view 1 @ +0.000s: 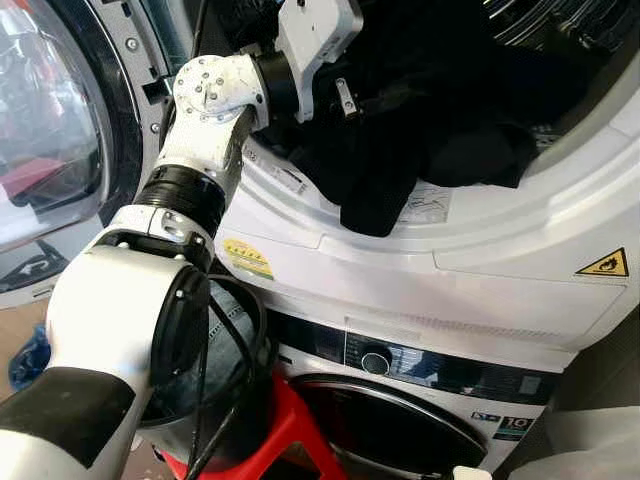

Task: Clothes washing

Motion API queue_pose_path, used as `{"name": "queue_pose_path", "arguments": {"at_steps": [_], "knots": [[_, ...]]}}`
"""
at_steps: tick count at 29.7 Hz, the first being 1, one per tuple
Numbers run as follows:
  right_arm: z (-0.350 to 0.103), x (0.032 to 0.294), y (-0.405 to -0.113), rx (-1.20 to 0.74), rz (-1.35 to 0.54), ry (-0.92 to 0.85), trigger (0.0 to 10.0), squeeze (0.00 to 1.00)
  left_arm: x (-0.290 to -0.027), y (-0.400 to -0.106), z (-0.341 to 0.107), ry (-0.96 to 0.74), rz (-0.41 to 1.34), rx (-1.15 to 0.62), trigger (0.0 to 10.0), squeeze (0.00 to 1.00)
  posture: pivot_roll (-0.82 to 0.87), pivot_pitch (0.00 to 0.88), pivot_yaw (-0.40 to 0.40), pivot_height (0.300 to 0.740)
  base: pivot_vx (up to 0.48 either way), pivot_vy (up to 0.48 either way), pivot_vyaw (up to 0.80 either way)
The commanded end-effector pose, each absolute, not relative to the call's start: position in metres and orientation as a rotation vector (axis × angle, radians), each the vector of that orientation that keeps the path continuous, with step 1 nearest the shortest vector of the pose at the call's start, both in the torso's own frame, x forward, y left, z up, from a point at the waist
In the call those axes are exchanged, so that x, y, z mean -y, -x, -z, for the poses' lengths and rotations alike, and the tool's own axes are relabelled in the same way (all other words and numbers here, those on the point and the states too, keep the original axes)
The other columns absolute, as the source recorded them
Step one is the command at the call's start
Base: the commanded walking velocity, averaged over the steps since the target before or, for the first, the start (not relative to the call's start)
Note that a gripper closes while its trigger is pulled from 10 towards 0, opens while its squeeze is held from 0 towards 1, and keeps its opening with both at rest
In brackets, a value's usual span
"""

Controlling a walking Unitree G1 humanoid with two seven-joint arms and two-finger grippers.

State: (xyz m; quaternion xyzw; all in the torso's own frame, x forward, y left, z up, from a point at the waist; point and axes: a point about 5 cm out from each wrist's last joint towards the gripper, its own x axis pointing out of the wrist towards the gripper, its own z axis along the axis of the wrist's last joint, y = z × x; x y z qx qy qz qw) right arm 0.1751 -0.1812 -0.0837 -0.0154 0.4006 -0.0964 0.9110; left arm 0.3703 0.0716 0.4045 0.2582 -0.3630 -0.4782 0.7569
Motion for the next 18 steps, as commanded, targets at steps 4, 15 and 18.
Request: {"name": "queue_pose_path", "arguments": {"at_steps": [4,15,18], "knots": [[0.0852,0.1736,-0.1746,-0.841,0.178,0.020,10.0,0.00,-0.0831,-0.3662,-0.4118,-0.573,1.035,0.824,10.0,0.00,-0.08,0.000,0.164,0.740,0.000,0.000,0.00],[0.0849,0.1737,-0.1753,-0.840,0.179,0.018,10.0,0.00,-0.0869,-0.3627,-0.4089,-0.558,1.034,0.838,10.0,0.00,-0.07,0.000,0.160,0.740,0.000,0.000,0.00],[0.0849,0.1737,-0.1754,-0.840,0.179,0.019,10.0,0.00,-0.0872,-0.3626,-0.4085,-0.553,1.033,0.835,10.0,0.00,-0.07,0.000,0.162,0.740,0.000,0.000,0.00]]}}
